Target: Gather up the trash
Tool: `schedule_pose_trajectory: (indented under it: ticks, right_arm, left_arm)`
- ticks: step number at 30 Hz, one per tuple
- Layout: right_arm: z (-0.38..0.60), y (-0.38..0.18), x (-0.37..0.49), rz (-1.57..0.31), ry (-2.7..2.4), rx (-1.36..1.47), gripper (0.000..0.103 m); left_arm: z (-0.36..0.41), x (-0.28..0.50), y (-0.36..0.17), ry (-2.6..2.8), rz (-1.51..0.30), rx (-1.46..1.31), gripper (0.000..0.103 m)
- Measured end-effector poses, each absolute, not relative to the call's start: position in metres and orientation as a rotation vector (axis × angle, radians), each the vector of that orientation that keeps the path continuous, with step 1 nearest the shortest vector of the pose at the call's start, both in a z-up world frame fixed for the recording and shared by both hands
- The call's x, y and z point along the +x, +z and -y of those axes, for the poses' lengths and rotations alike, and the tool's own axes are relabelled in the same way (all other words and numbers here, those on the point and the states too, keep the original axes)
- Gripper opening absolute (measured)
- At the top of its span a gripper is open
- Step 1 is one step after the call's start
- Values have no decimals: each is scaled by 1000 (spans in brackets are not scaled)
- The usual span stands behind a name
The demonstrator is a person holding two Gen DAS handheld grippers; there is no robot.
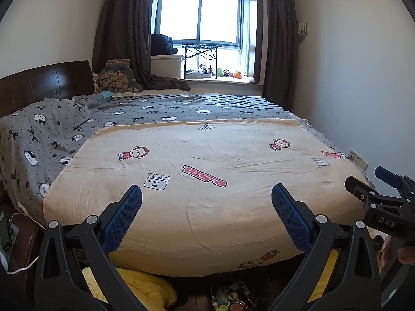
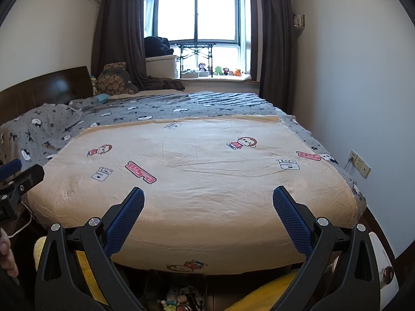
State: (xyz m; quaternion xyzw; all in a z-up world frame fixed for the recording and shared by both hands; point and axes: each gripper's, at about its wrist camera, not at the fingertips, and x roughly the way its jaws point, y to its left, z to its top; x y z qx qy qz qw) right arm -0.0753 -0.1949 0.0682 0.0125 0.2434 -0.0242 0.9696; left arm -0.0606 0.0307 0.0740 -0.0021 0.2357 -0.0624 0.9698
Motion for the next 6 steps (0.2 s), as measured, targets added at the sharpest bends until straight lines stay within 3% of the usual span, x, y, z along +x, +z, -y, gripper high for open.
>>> schedule_pose_trajectory:
  ticks: [6]
  right_arm:
    - [196,68,-75,-493,-48,27,99]
  left_arm:
    - [-33,-58,71,-116,-485,-1,95]
